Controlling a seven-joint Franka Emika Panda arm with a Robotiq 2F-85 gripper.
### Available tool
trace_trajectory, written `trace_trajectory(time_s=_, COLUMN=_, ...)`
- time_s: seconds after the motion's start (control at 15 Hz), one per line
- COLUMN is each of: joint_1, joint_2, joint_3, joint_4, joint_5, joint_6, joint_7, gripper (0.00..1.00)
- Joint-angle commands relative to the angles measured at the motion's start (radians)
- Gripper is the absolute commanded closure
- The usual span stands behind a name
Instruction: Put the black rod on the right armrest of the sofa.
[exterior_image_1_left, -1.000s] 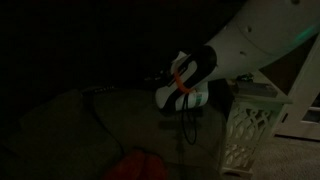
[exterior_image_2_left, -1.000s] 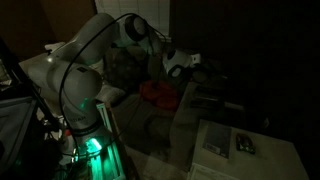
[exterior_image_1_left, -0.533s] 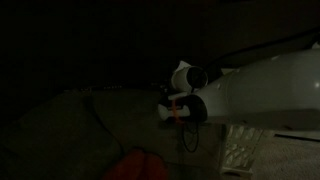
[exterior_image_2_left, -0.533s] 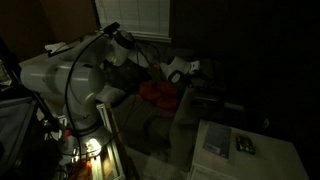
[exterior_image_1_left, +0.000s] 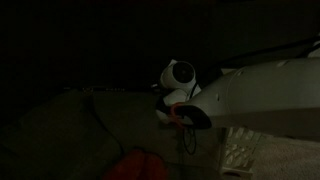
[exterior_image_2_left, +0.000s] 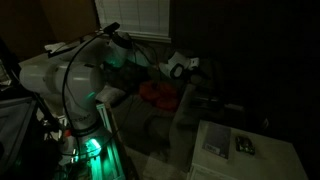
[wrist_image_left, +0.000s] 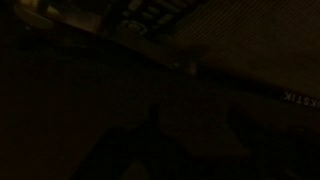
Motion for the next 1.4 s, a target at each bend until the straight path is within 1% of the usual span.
trace_trajectory(time_s=0.0, joint_1=-0.077, joint_2=-0.172, joint_3=0.146, joint_4=0.047, joint_5=-0.122, joint_6=0.005, joint_7=-0.042, gripper=0.01)
trace_trajectory(time_s=0.07, joint_1=-0.094, joint_2=-0.216, joint_3=0.192, joint_4=0.051, joint_5=-0.143, joint_6=0.011, joint_7=-0.064, gripper=0.0)
trace_trajectory(time_s=0.13, joint_1=-0.118, joint_2=-0.263, joint_3=0.248, joint_4=0.063, joint_5=-0.059, joint_6=0.005, joint_7=-0.202, gripper=0.0)
trace_trajectory(time_s=0.2, joint_1=-0.153, joint_2=-0.324, joint_3=0.317, joint_4=0.059, joint_5=-0.091, joint_6=0.017, joint_7=-0.244, gripper=0.0)
trace_trajectory(time_s=0.33, joint_1=-0.226, joint_2=-0.44, joint_3=0.447, joint_4=0.047, joint_5=-0.089, joint_6=0.011, joint_7=-0.374, gripper=0.0)
trace_trajectory(time_s=0.47, joint_1=-0.303, joint_2=-0.562, joint_3=0.58, joint_4=0.013, joint_5=-0.069, joint_6=-0.003, joint_7=-0.509, gripper=0.0)
trace_trajectory(time_s=0.6, joint_1=-0.383, joint_2=-0.682, joint_3=0.718, joint_4=-0.04, joint_5=-0.025, joint_6=-0.006, joint_7=-0.64, gripper=0.0)
trace_trajectory(time_s=0.67, joint_1=-0.431, joint_2=-0.73, joint_3=0.789, joint_4=-0.055, joint_5=0.005, joint_6=-0.006, joint_7=-0.703, gripper=0.0)
trace_trajectory(time_s=0.8, joint_1=-0.538, joint_2=-0.804, joint_3=0.938, joint_4=-0.063, joint_5=0.102, joint_6=-0.002, joint_7=-0.834, gripper=0.0)
trace_trajectory(time_s=1.0, joint_1=-0.739, joint_2=-0.902, joint_3=1.17, joint_4=-0.092, joint_5=0.32, joint_6=-0.03, joint_7=-1.051, gripper=0.0)
trace_trajectory(time_s=1.07, joint_1=-0.791, joint_2=-0.932, joint_3=1.214, joint_4=-0.115, joint_5=0.408, joint_6=-0.064, joint_7=-1.119, gripper=0.0)
trace_trajectory(time_s=1.13, joint_1=-0.84, joint_2=-0.957, joint_3=1.241, joint_4=-0.142, joint_5=0.481, joint_6=-0.104, joint_7=-1.159, gripper=0.0)
trace_trajectory(time_s=1.2, joint_1=-0.884, joint_2=-0.986, joint_3=1.256, joint_4=-0.177, joint_5=0.559, joint_6=-0.14, joint_7=-1.19, gripper=0.0)
trace_trajectory(time_s=1.33, joint_1=-0.955, joint_2=-1.043, joint_3=1.257, joint_4=-0.263, joint_5=0.67, joint_6=-0.204, joint_7=-1.232, gripper=0.0)
